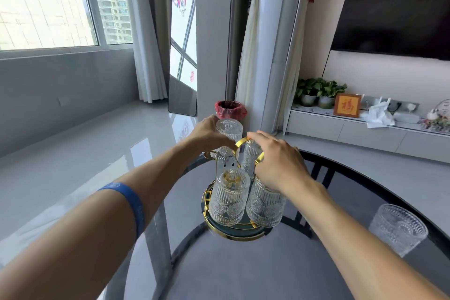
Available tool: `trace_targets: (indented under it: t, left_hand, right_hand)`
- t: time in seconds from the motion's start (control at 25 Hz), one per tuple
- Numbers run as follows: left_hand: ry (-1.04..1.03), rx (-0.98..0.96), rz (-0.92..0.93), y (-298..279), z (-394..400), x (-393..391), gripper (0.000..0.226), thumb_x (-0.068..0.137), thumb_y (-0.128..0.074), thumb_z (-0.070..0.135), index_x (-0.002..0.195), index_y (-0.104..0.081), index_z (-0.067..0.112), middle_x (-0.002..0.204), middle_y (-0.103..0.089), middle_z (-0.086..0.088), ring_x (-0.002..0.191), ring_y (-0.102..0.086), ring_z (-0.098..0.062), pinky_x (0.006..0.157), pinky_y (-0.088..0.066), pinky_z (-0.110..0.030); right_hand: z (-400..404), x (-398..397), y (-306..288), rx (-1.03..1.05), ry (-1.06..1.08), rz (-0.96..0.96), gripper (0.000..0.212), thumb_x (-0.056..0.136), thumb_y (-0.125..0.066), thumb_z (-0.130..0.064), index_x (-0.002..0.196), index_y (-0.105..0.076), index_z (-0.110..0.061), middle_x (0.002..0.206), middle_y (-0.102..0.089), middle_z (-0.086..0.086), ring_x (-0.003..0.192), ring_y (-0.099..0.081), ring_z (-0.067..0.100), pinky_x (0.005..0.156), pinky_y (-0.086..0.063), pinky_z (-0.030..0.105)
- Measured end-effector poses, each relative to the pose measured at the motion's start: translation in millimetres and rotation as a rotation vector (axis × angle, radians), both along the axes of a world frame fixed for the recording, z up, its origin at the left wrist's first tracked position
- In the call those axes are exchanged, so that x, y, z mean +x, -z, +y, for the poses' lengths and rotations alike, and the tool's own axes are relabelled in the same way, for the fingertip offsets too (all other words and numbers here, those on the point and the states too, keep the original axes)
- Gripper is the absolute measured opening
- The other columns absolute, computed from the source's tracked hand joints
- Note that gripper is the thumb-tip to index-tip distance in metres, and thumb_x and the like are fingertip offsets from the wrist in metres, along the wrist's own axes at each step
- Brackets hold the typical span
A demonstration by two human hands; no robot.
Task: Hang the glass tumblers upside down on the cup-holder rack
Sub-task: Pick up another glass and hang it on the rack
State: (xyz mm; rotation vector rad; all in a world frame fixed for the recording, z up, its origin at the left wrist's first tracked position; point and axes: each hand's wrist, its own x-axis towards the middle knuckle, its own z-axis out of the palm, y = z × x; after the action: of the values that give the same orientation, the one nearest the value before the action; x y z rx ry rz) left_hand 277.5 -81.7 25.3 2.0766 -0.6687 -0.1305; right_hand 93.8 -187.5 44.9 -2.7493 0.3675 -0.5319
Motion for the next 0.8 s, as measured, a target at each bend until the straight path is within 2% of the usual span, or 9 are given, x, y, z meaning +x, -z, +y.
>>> trace_targets:
  t: [0.08, 0.2, 0.32, 0.52, 0.68, 0.8]
  left_hand:
    - [-0.028, 0.104, -0.008, 5.8, -2.1, -1.6, 0.064, 0.051, -0.095, 0.029, 0.101, -0.056, 0.024, 0.092, -0.061, 0.003, 0.082, -0.059, -0.013, 0.064, -0.050, -0.027]
    - [-0.051, 0.155, 0.058, 15.2, -5.1, -2.1, 0.078, 0.056, -0.093, 0.018, 0.122, -0.052, 0.015, 0.093, -0.057, 0.000, 0.082, -0.058, -0.015, 0.063, -0.053, -0.028]
    - [-0.047, 0.168, 0.076, 17.5, -7.8, -3.2, 0.078, 0.059, -0.091, 0.017, 0.127, -0.051, 0.015, 0.106, -0.061, -0.007, 0.084, -0.057, -0.017, 0.060, -0.046, -0.024]
    - [-0.052, 0.138, 0.085, 6.1, -2.9, -16.9, 0.085, 0.069, -0.087, 0.018, 0.141, -0.043, 0.015, 0.137, -0.053, -0.015, 0.106, -0.053, -0.025, 0.090, -0.051, -0.037]
    - [-0.111, -0.010, -0.031, -15.4, 12.5, -52.9, 0.074, 0.076, -0.080, 0.015, 0.141, -0.045, 0.020, 0.140, -0.053, -0.012, 0.103, -0.048, -0.017, 0.083, -0.045, -0.032]
    - [-0.069, -0.017, -0.245, -30.8, 24.6, -90.2, 0.065, 0.079, -0.072, 0.016, 0.139, -0.048, 0.021, 0.139, -0.056, -0.011, 0.107, -0.052, -0.019, 0.085, -0.039, -0.030]
  right_hand:
    - [-0.4, -0.6, 0.7, 0.011, -0.004, 0.007, 0.083, 0.070, -0.046, 0.002, 0.145, -0.035, -0.033, 0.156, -0.035, -0.005, 0.135, -0.042, 0.025, 0.108, -0.037, 0.046]
    - [-1.1, -0.2, 0.8, 0.015, -0.012, 0.018, 0.084, 0.070, -0.047, 0.001, 0.146, -0.034, -0.033, 0.157, -0.034, -0.004, 0.136, -0.041, 0.025, 0.108, -0.037, 0.047]
    - [-3.1, 1.7, 0.7, 0.015, -0.010, 0.018, 0.082, 0.070, -0.048, -0.001, 0.145, -0.035, -0.033, 0.156, -0.035, -0.005, 0.135, -0.042, 0.024, 0.108, -0.037, 0.047]
    - [-2.6, 2.7, 3.3, 0.001, -0.010, 0.034, 0.083, 0.071, -0.049, -0.002, 0.146, -0.032, -0.033, 0.158, -0.031, -0.003, 0.137, -0.040, 0.025, 0.108, -0.036, 0.048]
    - [-4.8, -0.3, 0.9, 0.022, -0.043, 0.103, 0.086, 0.075, -0.047, -0.001, 0.150, -0.022, -0.034, 0.162, -0.020, -0.005, 0.143, -0.030, 0.026, 0.111, -0.032, 0.050]
    - [-6.6, -19.4, 2.7, 0.132, -0.089, 0.085, 0.087, 0.078, -0.046, -0.002, 0.152, -0.014, -0.036, 0.164, -0.009, -0.006, 0.148, -0.014, 0.022, 0.116, -0.025, 0.047]
